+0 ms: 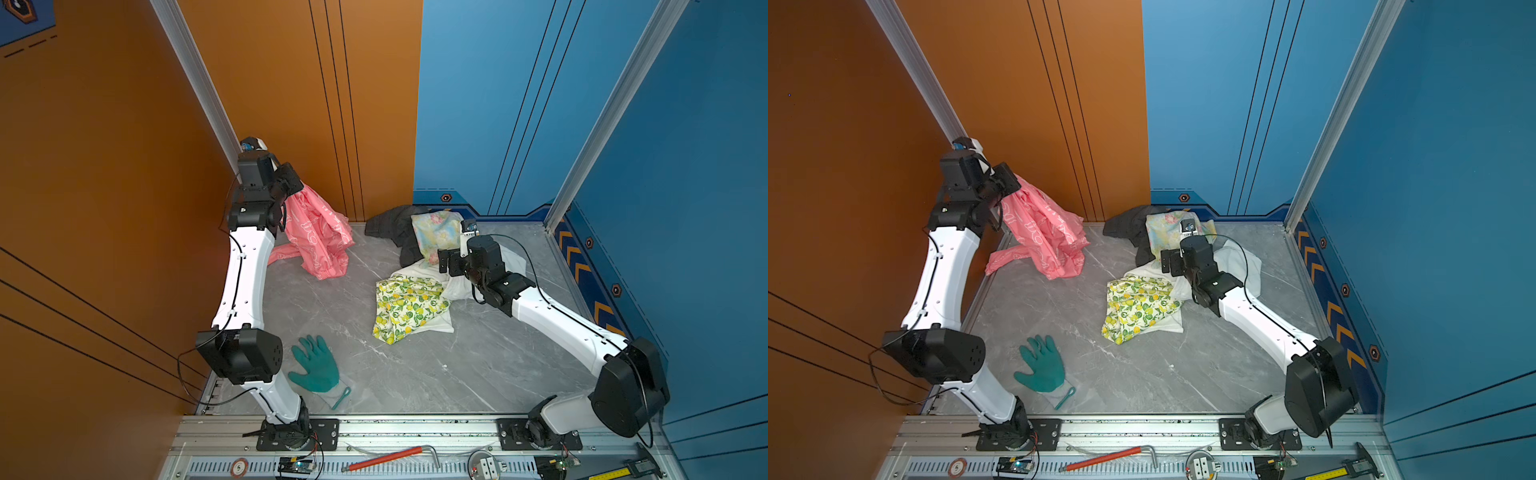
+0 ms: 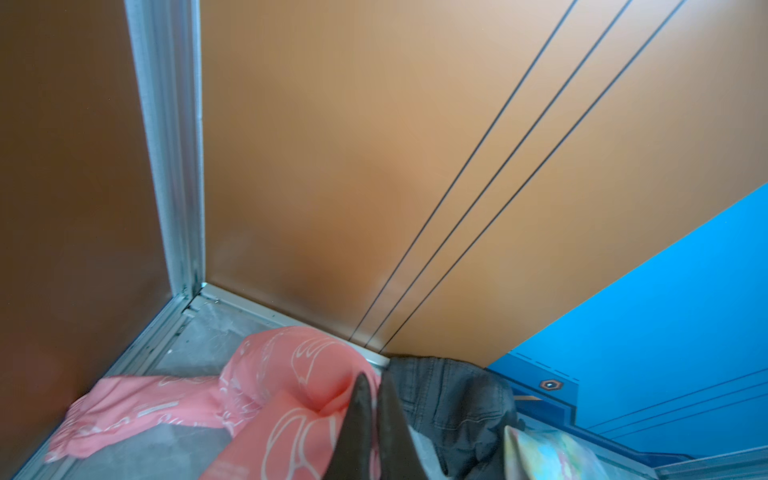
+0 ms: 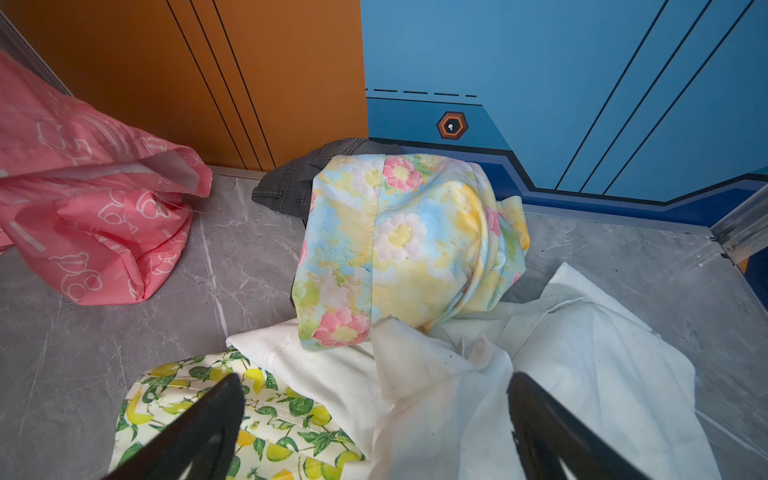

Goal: Pick out a specific cloth from the pile

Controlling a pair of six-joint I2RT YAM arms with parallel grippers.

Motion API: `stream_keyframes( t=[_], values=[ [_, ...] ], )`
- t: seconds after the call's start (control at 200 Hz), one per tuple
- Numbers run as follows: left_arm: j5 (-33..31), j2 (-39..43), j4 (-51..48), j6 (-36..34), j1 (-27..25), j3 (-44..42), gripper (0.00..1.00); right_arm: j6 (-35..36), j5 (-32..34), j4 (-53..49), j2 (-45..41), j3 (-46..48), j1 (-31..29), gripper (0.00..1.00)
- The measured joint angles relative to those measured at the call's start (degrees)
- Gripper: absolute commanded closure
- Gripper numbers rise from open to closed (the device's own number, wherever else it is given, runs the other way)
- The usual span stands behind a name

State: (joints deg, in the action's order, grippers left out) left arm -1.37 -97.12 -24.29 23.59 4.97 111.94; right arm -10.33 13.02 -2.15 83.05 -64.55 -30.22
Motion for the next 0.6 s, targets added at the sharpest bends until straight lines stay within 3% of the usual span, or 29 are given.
stream_keyframes(
  t=[0.285, 0.45, 0.601],
  values=[
    [-8.63, 2.51, 1.60, -7.23, 2.82, -13.00, 1.00, -0.02, -0.85, 0.55, 0.00, 0.02, 0.00, 0.00],
    [-15.17, 0.68, 1.66, -12.55, -2.47, -15.89, 1.00, -0.11, -0.87, 1.03, 0.00, 0.81, 0.00, 0.00],
    [-18.88, -8.50, 0.79, -15.96, -9.01, -11.93, 1.00, -0.26, -0.87, 1.29, 0.00, 2.21, -0.02, 0.00]
  ],
)
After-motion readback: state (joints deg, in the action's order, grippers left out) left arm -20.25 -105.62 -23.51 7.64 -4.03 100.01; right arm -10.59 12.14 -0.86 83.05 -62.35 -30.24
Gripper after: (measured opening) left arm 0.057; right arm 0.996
